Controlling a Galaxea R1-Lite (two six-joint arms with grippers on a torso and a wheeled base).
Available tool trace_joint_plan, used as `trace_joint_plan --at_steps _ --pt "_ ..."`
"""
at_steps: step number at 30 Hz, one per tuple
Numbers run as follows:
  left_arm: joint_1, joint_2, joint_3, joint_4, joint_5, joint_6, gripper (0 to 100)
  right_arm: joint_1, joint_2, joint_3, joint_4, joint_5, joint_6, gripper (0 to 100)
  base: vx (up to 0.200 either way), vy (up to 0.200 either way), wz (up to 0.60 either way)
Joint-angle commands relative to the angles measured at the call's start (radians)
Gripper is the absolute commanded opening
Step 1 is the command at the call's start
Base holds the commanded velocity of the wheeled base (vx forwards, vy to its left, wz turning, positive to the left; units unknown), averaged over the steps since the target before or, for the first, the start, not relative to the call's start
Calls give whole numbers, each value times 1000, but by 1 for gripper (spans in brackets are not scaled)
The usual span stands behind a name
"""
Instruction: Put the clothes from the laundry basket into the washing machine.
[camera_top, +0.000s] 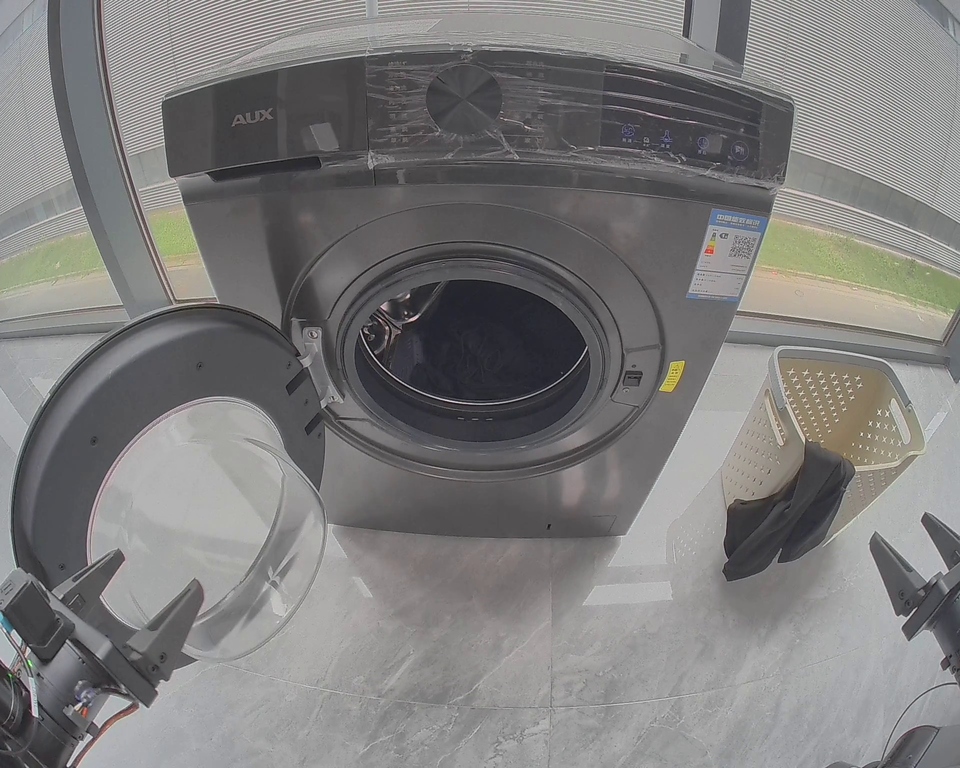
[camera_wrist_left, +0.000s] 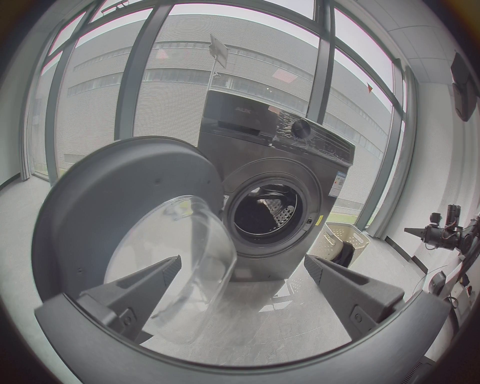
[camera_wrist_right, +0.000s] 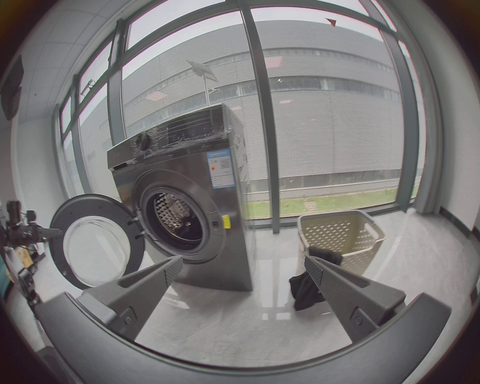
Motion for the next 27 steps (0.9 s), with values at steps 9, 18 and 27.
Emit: trace_joint_plan --at_steps 9,18,27 --pt "265 -387 17 306 -13 -21 100 -267 -439 17 323 42 -115 100 0 0 0" --pt "426 -450 17 357 -70 5 100 -362 -575 16 493 82 -124 100 0 0 0" --pt "539 -647 17 670 -121 63 100 -380 -755 -10 739 202 -123 100 0 0 0"
